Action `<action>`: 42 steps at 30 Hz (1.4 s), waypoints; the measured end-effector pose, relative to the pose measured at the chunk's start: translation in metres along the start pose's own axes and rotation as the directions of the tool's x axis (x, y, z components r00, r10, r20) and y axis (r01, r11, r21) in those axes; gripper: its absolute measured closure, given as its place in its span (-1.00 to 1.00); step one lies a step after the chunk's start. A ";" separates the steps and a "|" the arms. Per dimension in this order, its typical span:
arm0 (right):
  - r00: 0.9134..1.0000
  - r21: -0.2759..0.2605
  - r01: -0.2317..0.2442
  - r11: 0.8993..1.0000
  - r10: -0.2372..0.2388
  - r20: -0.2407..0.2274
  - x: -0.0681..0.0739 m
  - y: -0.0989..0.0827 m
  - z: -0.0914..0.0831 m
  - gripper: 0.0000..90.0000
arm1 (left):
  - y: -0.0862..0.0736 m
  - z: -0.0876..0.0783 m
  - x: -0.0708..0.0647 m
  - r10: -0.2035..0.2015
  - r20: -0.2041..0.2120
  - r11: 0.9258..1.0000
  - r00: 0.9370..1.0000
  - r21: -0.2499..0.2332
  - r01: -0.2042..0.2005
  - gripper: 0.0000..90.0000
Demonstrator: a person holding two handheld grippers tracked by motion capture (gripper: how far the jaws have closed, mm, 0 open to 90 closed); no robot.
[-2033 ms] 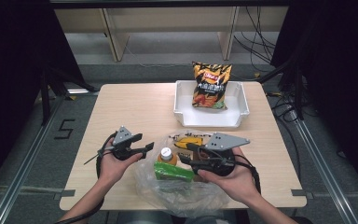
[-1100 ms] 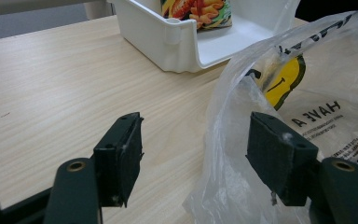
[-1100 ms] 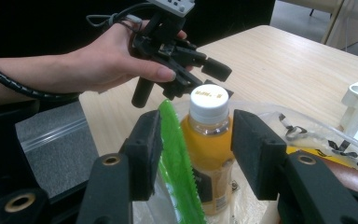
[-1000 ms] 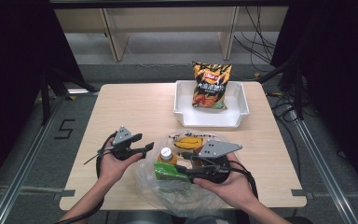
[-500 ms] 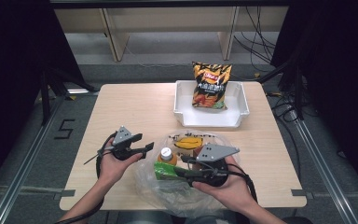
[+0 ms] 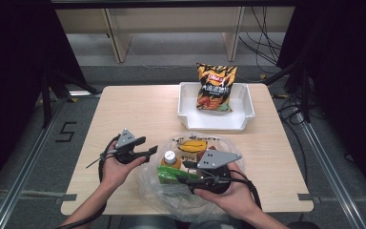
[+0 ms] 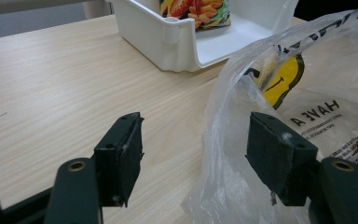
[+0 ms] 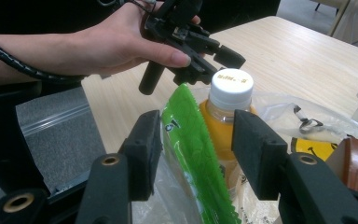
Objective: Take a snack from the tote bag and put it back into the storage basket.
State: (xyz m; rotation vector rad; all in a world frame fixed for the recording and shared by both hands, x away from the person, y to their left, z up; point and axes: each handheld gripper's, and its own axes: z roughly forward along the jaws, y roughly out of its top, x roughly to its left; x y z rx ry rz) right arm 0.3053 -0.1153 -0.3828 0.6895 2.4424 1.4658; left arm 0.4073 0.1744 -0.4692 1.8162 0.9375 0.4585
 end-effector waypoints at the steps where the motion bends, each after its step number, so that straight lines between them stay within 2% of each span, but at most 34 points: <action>1: 1.000 0.003 -0.012 1.000 0.012 -0.004 0.002 0.000 0.000 0.17 | 0.000 0.000 0.000 0.000 0.000 1.000 1.000 0.000 0.000 -0.21; 3: 1.000 -0.002 0.014 1.000 -0.014 0.001 0.000 0.000 0.000 0.17 | 0.000 0.000 0.000 0.000 -0.001 1.000 1.000 0.002 0.000 -0.21; 4: 1.000 0.001 -0.002 1.000 0.002 -0.003 0.001 0.000 0.000 0.16 | 0.000 0.000 0.000 0.003 -0.001 1.000 1.000 0.001 -0.003 -0.21; 7: 1.000 -0.002 -0.005 1.000 0.005 0.007 0.003 0.000 0.001 0.16 | 0.000 0.000 0.000 0.000 0.000 1.000 1.000 0.002 0.000 -0.21; 14: 1.000 0.001 0.031 1.000 -0.031 -0.003 0.004 0.000 0.003 0.15 | 0.000 0.000 0.000 0.000 0.001 1.000 1.000 0.002 0.000 -0.21; 18: 1.000 0.007 0.017 1.000 -0.017 0.004 0.005 0.000 0.002 0.15 | 0.000 0.000 0.000 0.000 0.001 1.000 1.000 0.002 0.000 -0.21; 20: 0.999 -0.008 0.051 0.999 -0.051 0.017 0.004 0.000 0.003 0.14 | 0.000 0.000 0.000 -0.003 -0.002 1.000 1.000 0.002 0.003 -0.21; 22: 0.999 -0.001 0.040 0.999 -0.040 0.007 0.006 0.000 0.004 0.14 | 0.000 0.001 0.000 0.000 0.001 1.000 1.000 0.003 0.000 -0.21; 25: 0.998 -0.010 0.059 0.998 -0.059 0.024 0.007 0.000 0.004 0.13 | 0.000 0.000 0.000 0.002 0.001 1.000 1.000 0.003 -0.002 -0.21; 27: 0.999 0.005 0.052 0.999 -0.052 0.006 0.007 0.000 0.005 0.13 | 0.000 0.001 0.000 0.000 0.001 1.000 1.000 0.003 0.000 -0.21; 29: 0.997 -0.007 0.072 0.997 -0.072 0.031 0.008 -0.001 0.007 0.13 | 0.000 0.000 0.000 0.000 0.002 1.000 1.000 0.002 0.000 -0.21; 31: 0.998 0.011 0.060 0.998 -0.060 0.011 0.009 -0.001 0.006 0.13 | 0.000 0.000 0.000 0.001 0.001 1.000 1.000 0.002 -0.001 -0.21; 32: 0.999 0.005 0.046 0.999 -0.046 0.026 0.010 -0.002 0.007 0.13 | 0.000 0.000 0.000 0.001 0.001 1.000 1.000 0.002 -0.001 -0.21; 34: 0.998 0.018 0.062 0.998 -0.063 0.018 0.009 -0.001 0.007 0.13 | 0.000 0.000 0.000 0.001 0.001 1.000 1.000 0.002 -0.001 -0.21; 37: 0.998 0.007 0.049 0.999 -0.049 0.030 0.011 -0.003 0.009 0.12 | 0.000 0.001 0.000 0.000 0.002 1.000 1.000 0.002 0.000 -0.21; 38: 0.998 0.025 0.052 0.998 -0.053 0.021 0.011 -0.003 0.009 0.12 | 0.000 0.001 0.000 0.000 0.003 1.000 1.000 0.002 0.000 -0.21; 41: 0.998 0.013 0.064 0.998 -0.065 0.028 0.010 -0.004 0.012 0.12 | 0.000 0.001 0.000 0.002 0.004 1.000 1.000 0.004 -0.002 -0.21; 42: 0.998 0.031 0.064 0.997 -0.065 0.024 0.010 -0.004 0.011 0.12 | 0.000 0.000 0.000 0.002 0.003 1.000 1.000 0.004 -0.002 -0.21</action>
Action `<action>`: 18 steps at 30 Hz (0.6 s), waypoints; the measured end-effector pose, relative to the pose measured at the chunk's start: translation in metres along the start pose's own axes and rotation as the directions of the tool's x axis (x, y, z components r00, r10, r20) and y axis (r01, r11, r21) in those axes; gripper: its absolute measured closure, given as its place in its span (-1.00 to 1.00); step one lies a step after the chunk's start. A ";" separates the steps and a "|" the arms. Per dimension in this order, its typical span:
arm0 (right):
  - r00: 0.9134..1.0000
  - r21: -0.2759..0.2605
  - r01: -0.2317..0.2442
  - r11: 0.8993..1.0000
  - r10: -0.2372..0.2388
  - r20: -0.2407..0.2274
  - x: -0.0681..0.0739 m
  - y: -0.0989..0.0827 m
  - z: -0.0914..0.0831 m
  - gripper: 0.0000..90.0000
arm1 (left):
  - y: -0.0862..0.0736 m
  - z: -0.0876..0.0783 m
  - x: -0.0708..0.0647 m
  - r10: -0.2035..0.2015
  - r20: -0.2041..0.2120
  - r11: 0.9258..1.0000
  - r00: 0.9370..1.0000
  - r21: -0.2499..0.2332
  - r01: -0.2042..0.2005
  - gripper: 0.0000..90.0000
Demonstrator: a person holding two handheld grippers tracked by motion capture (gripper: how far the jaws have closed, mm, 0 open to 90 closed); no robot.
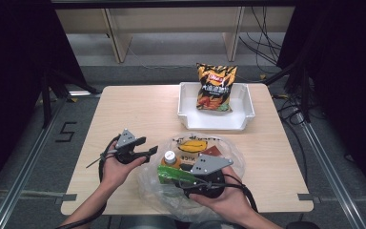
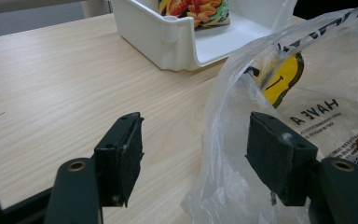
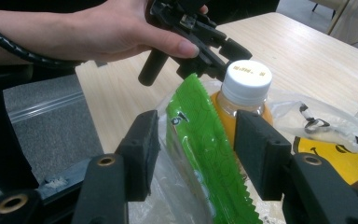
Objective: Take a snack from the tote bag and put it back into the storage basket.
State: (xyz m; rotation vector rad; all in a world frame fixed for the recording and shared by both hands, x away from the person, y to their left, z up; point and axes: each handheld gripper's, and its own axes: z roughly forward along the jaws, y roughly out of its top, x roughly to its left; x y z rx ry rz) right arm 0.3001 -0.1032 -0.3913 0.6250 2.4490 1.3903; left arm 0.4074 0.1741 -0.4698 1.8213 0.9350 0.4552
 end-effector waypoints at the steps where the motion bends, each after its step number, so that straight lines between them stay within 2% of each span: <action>1: 1.000 0.001 -0.002 1.000 0.002 -0.008 0.000 0.000 0.001 0.12 | 0.000 0.000 0.000 0.000 0.000 1.000 1.000 0.000 0.000 -0.21; 4: 1.000 0.002 -0.017 1.000 0.017 0.001 0.001 -0.002 0.003 0.12 | 0.000 0.000 0.000 0.008 0.000 1.000 1.000 0.003 -0.008 -0.21; 5: 1.000 0.022 -0.015 1.000 0.015 -0.004 0.001 -0.002 0.003 0.12 | 0.000 0.000 0.000 0.009 0.002 1.000 1.000 0.002 -0.009 -0.21; 8: 1.000 0.014 -0.003 1.000 0.003 -0.006 0.000 -0.002 0.003 0.14 | 0.000 0.000 0.000 -0.001 -0.003 1.000 1.000 0.000 0.001 -0.21; 10: 1.000 0.021 -0.014 1.000 0.014 0.001 0.001 -0.002 0.003 0.15 | 0.000 0.000 0.000 0.004 0.000 1.000 1.000 0.000 -0.004 -0.21; 12: 1.000 0.004 -0.005 1.000 0.005 0.011 0.002 -0.003 0.004 0.16 | 0.000 0.000 0.000 0.009 0.000 1.000 1.000 0.002 -0.009 -0.21; 15: 1.000 0.023 0.018 1.000 -0.018 0.006 0.001 -0.002 0.003 0.19 | 0.000 0.000 0.000 0.001 0.000 1.000 1.000 0.002 -0.001 -0.21; 16: 1.000 0.024 0.009 1.000 -0.010 0.006 0.003 -0.003 0.004 0.19 | 0.000 0.000 0.000 0.005 0.000 1.000 1.000 0.002 -0.005 -0.21; 17: 1.000 0.008 0.020 1.000 -0.020 0.022 0.002 -0.003 0.005 0.20 | 0.000 0.000 0.001 0.008 0.004 1.000 1.000 0.001 -0.008 -0.21; 18: 1.000 0.014 0.018 1.000 -0.018 0.020 0.003 -0.004 0.005 0.21 | 0.000 0.000 0.001 0.006 0.004 1.000 1.000 0.002 -0.006 -0.21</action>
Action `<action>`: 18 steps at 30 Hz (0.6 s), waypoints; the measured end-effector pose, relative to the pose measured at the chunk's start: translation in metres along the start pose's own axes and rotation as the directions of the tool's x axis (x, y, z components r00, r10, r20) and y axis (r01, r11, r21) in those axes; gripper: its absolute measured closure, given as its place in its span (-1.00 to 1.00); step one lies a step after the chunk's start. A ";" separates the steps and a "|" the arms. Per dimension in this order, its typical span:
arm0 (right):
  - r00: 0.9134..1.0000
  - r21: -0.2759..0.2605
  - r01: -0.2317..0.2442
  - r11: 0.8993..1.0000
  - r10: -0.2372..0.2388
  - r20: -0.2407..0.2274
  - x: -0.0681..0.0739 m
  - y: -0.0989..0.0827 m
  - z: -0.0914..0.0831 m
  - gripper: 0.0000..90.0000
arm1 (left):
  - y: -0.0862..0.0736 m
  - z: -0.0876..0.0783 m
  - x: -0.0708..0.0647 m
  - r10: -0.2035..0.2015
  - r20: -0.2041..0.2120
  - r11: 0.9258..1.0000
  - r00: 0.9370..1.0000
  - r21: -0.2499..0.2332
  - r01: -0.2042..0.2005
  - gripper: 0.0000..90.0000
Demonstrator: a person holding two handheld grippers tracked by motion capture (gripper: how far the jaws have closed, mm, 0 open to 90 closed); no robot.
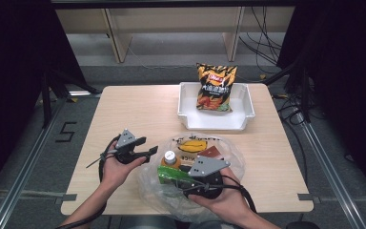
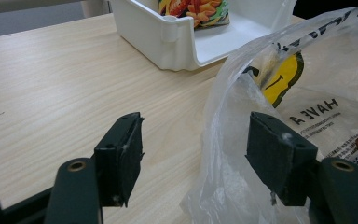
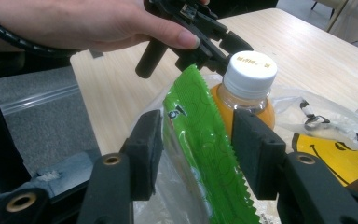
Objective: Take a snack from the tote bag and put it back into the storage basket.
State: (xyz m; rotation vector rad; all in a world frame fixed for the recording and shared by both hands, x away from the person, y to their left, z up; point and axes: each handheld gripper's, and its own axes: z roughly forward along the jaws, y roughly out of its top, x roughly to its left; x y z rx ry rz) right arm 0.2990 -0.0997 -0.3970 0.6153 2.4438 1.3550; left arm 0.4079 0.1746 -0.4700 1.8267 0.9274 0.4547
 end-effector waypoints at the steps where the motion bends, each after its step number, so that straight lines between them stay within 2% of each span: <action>1: 1.000 0.016 0.015 1.000 -0.015 -0.004 -0.001 0.000 -0.001 0.23 | 0.000 0.000 0.000 0.000 0.001 1.000 1.000 0.000 0.000 -0.21; 2: 1.000 0.003 0.019 1.000 -0.019 0.004 0.001 -0.001 0.001 0.24 | 0.000 0.000 0.000 0.000 0.000 1.000 1.000 -0.001 0.000 -0.21; 3: 1.000 0.020 0.025 0.999 -0.025 -0.004 0.001 0.000 0.000 0.24 | 0.000 0.000 0.000 0.000 0.001 1.000 1.000 -0.001 0.000 -0.21; 7: 0.999 0.012 0.035 0.999 -0.035 0.011 0.000 -0.001 0.001 0.23 | 0.000 0.000 0.000 0.001 0.002 1.000 1.000 0.001 -0.001 -0.21; 8: 0.999 0.025 0.037 0.999 -0.037 0.004 0.000 0.000 0.000 0.23 | 0.000 0.000 0.000 0.000 0.001 1.000 1.000 -0.001 0.000 -0.21; 9: 0.998 0.017 0.055 0.998 -0.055 0.004 -0.001 -0.001 0.002 0.22 | 0.000 0.000 0.000 0.000 0.001 1.000 1.000 -0.001 0.000 -0.21; 12: 0.999 0.032 0.045 0.998 -0.046 0.006 0.000 -0.001 0.001 0.19 | 0.000 0.000 0.000 0.000 0.002 1.000 1.000 0.000 0.000 -0.21; 14: 0.998 0.024 0.053 0.998 -0.054 0.027 0.001 -0.002 0.003 0.17 | 0.000 0.000 0.000 -0.001 0.002 1.000 1.000 -0.001 0.001 -0.21; 15: 0.997 0.031 0.071 0.997 -0.071 0.010 0.000 -0.002 0.003 0.17 | 0.000 0.000 0.000 -0.001 0.002 1.000 1.000 -0.001 0.001 -0.21; 18: 0.999 0.025 0.048 0.999 -0.049 0.024 0.001 -0.003 0.004 0.16 | 0.000 0.000 0.001 0.001 0.003 1.000 1.000 0.000 -0.001 -0.21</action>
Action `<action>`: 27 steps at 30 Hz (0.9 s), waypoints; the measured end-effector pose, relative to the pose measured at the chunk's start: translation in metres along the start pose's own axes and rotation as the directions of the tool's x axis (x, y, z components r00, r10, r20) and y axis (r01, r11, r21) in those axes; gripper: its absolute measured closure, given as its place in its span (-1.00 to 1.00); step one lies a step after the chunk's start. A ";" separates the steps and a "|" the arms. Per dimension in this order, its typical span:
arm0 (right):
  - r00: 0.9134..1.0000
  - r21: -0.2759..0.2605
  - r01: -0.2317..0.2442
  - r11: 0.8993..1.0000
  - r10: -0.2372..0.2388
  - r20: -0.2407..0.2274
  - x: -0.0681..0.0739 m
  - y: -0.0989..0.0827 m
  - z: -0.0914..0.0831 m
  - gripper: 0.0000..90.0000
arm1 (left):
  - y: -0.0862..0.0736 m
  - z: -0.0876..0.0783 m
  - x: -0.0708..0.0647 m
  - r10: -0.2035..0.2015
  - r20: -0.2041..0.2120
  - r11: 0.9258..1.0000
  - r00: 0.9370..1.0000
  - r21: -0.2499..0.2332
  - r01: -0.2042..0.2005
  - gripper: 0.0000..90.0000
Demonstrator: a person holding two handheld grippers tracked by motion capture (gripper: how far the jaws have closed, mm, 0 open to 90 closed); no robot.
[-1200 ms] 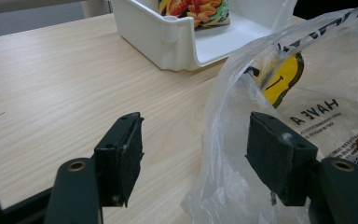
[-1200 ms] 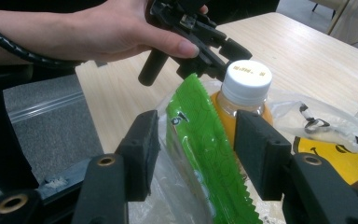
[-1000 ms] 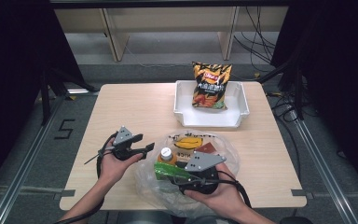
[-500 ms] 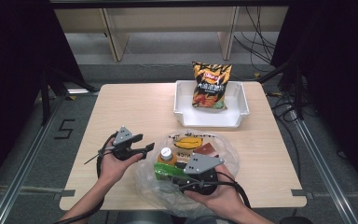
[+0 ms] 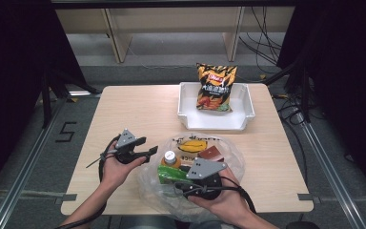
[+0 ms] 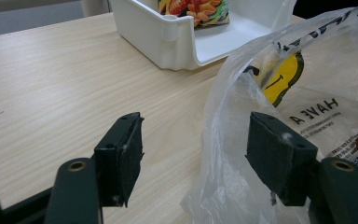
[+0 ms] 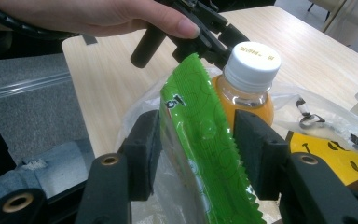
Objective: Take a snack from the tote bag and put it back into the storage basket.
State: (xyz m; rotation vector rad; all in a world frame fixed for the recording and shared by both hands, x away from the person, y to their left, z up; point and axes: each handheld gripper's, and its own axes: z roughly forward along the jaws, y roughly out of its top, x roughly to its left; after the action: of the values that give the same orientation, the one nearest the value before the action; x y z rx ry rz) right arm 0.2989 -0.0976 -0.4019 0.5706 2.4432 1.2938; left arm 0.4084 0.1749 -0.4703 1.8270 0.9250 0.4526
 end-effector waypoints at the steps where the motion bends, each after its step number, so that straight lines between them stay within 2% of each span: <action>1: 1.000 0.001 0.001 1.000 -0.001 -0.001 0.000 0.000 0.000 0.16 | 0.000 0.000 0.000 0.000 0.000 1.000 1.000 0.001 0.000 -0.21; 4: 1.000 0.003 0.030 1.000 -0.030 -0.008 0.000 0.000 0.001 0.18 | 0.000 0.000 0.000 -0.001 0.000 1.000 1.000 -0.001 0.001 -0.21; 5: 0.999 0.010 0.032 0.999 -0.032 -0.020 0.001 0.000 0.001 0.19 | 0.000 0.000 0.000 -0.001 0.000 1.000 1.000 0.000 0.001 -0.21; 10: 0.999 0.027 0.032 0.999 -0.031 -0.022 0.003 0.000 0.002 0.23 | 0.000 0.000 0.000 -0.001 0.000 1.000 1.000 0.000 0.001 -0.21; 11: 0.999 0.027 0.038 0.999 -0.037 -0.018 0.003 -0.001 0.002 0.24 | 0.000 0.000 0.000 -0.001 0.000 1.000 1.000 0.000 0.001 -0.21; 12: 0.998 0.026 0.065 0.998 -0.064 -0.016 0.002 -0.001 0.003 0.25 | 0.000 0.000 0.000 -0.002 0.000 1.000 1.000 -0.001 0.002 -0.21; 14: 0.998 0.040 0.053 0.998 -0.052 -0.039 0.002 -0.002 0.003 0.27 | 0.000 0.000 0.000 -0.001 -0.002 1.000 1.000 0.000 0.001 -0.21; 15: 0.997 0.039 0.065 0.997 -0.063 -0.039 0.003 -0.003 0.005 0.29 | 0.000 0.000 0.000 -0.001 -0.002 1.000 1.000 0.000 0.001 -0.21; 18: 0.998 0.049 0.042 0.998 -0.041 -0.037 0.005 -0.003 0.004 0.37 | 0.000 0.000 0.000 -0.001 0.001 1.000 1.000 0.000 0.001 -0.21; 21: 0.996 0.045 0.077 0.996 -0.076 -0.039 0.002 -0.002 0.004 0.44 | 0.000 0.000 0.000 0.000 -0.004 1.000 1.000 0.002 0.000 -0.21; 23: 0.998 0.052 0.050 0.997 -0.048 -0.034 0.003 -0.004 0.004 0.50 | 0.000 0.000 0.000 0.000 -0.004 1.000 1.000 0.002 0.000 -0.21; 24: 0.998 0.054 0.050 0.997 -0.048 -0.037 0.003 -0.004 0.004 0.52 | 0.000 0.000 0.000 -0.001 0.000 1.000 1.000 0.001 0.001 -0.21; 26: 0.998 0.055 0.058 0.997 -0.057 -0.033 0.002 -0.005 0.004 0.57 | 0.000 0.000 0.000 -0.001 -0.002 1.000 1.000 0.002 0.001 -0.21; 27: 0.996 0.051 0.081 0.995 -0.080 -0.030 0.001 -0.005 0.004 0.58 | 0.000 0.000 0.000 0.000 -0.004 1.000 1.000 0.002 0.000 -0.21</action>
State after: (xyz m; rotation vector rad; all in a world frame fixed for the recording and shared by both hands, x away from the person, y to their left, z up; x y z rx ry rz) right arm 0.2993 -0.0967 -0.4079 0.4650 2.5018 1.2175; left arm 0.4081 0.1746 -0.4702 1.8285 0.9288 0.4551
